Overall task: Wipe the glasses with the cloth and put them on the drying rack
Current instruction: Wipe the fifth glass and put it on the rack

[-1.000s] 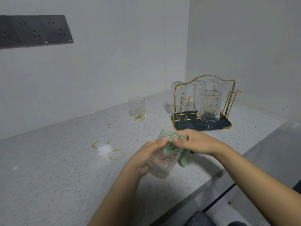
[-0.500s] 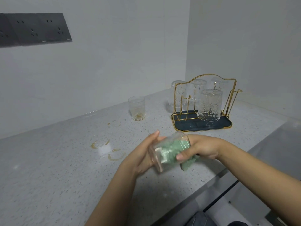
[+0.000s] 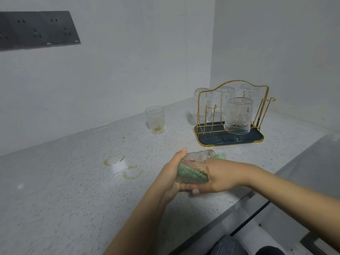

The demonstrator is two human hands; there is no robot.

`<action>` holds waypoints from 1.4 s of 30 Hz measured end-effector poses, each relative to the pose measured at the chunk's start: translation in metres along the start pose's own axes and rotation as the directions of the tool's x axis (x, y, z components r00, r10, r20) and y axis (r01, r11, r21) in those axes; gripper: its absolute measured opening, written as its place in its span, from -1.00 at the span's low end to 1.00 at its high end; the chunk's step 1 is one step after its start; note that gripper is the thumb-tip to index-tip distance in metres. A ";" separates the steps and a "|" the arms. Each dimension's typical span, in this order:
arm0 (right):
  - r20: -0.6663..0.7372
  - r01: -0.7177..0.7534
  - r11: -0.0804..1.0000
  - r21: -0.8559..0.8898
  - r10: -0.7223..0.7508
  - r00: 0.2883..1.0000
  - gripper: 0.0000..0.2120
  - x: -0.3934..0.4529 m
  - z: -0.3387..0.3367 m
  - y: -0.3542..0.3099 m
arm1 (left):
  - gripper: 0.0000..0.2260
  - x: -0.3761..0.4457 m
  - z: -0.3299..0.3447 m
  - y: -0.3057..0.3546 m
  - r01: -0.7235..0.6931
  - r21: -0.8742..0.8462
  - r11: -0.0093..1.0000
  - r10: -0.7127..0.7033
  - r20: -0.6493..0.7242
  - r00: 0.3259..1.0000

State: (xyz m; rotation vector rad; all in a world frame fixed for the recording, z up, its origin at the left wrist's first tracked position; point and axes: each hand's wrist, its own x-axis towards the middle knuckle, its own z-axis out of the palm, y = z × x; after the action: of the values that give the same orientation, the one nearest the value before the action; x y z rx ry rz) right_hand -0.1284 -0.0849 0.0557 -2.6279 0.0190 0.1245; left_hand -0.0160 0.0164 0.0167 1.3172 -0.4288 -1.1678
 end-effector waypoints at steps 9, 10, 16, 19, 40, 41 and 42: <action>0.022 -0.027 0.186 0.982 0.033 0.999 -0.62 0.001 -0.018 0.019 | -0.60 0.011 0.002 -0.010 -0.546 0.203 0.813 0.561 -0.016 0.828; 0.017 -0.015 0.272 0.962 -0.006 1.000 -0.54 0.002 -0.014 0.019 | -0.60 0.012 0.002 -0.010 -0.540 0.185 0.821 0.555 -0.038 0.831; -0.186 0.153 0.960 0.237 -0.110 0.976 -0.80 -0.002 0.009 0.015 | -0.38 0.014 -0.001 -0.011 -0.222 0.121 0.968 0.232 -0.076 0.970; -0.165 0.085 0.917 0.391 -0.021 0.986 -0.83 -0.006 0.000 0.020 | -0.38 0.011 -0.003 -0.010 -0.248 0.243 0.938 0.266 -0.044 0.963; -0.025 -0.021 0.312 0.950 0.145 0.989 -0.73 -0.011 -0.008 0.010 | -0.79 0.010 0.007 -0.016 -0.497 0.229 0.837 0.511 -0.002 0.860; -0.037 -0.011 0.380 0.925 0.117 0.992 -0.66 -0.010 -0.004 0.012 | -0.78 0.010 0.008 -0.013 -0.477 0.212 0.853 0.492 -0.024 0.870; -0.063 -0.004 0.522 0.853 0.111 0.992 -0.62 -0.009 0.000 0.013 | -0.75 0.011 0.008 -0.010 -0.425 0.183 0.887 0.440 -0.047 0.897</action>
State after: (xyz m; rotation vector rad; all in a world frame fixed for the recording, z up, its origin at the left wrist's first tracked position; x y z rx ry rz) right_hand -0.1383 -0.0961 0.0505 -1.6120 0.1659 -0.0180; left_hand -0.0220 0.0050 0.0061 1.3238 -0.7298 -0.7076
